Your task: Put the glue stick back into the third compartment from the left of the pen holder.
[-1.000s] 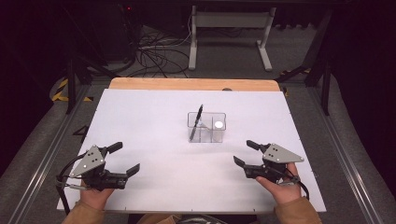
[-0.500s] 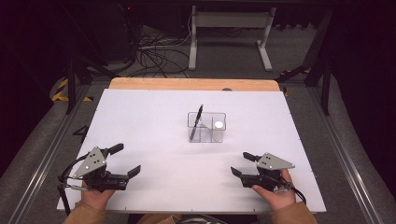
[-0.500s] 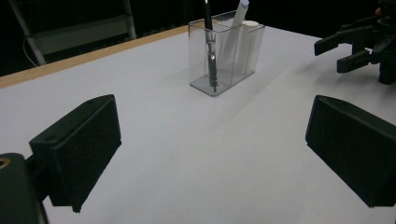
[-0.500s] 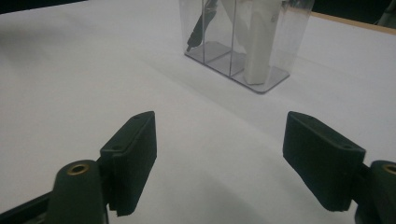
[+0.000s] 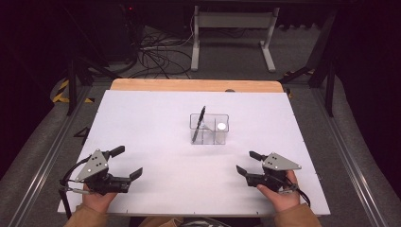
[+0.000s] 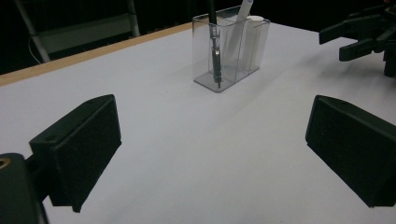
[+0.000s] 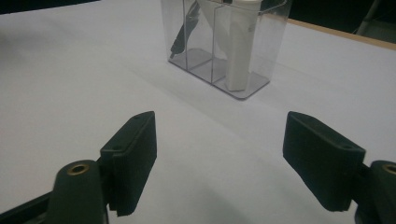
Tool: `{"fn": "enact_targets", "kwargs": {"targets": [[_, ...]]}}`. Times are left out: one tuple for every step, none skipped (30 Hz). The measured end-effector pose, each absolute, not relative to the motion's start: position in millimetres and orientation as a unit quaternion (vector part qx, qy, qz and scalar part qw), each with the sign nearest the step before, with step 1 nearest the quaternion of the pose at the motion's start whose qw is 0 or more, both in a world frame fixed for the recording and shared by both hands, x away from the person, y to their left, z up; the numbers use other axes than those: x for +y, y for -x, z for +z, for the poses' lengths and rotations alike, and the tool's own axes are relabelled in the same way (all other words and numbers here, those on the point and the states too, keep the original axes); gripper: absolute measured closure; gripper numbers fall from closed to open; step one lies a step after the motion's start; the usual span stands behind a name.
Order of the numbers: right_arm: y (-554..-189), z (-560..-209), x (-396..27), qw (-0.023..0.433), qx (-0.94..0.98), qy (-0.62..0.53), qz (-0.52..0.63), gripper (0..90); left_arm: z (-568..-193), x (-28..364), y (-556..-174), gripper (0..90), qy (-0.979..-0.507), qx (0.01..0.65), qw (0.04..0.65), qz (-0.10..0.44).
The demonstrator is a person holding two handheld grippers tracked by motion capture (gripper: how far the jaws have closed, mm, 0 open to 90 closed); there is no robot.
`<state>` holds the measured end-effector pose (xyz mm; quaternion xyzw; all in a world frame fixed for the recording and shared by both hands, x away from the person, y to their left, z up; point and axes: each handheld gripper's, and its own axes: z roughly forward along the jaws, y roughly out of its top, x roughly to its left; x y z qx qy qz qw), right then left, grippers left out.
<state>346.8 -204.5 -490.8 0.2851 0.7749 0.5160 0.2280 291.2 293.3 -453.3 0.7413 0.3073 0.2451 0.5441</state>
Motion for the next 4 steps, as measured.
{"fn": "enact_targets", "kwargs": {"targets": [[-346.9,-490.3,-204.8,0.230,0.774,-0.285,0.517,26.5,-453.6,293.9,-291.1,4.3,-0.742,0.308,0.544,0.244],[-347.1,-489.8,-205.2,0.232,0.774,-0.283,0.517,26.5,-454.5,294.1,-290.9,4.3,-0.738,0.312,0.548,0.240],[-347.1,-489.5,-205.4,0.232,0.773,-0.282,0.518,26.5,-455.7,294.9,-290.6,4.3,-0.735,0.316,0.552,0.235],[-346.9,-489.2,-205.5,0.233,0.774,-0.282,0.517,26.5,-456.9,295.5,-290.3,4.3,-0.733,0.320,0.555,0.228]]}}
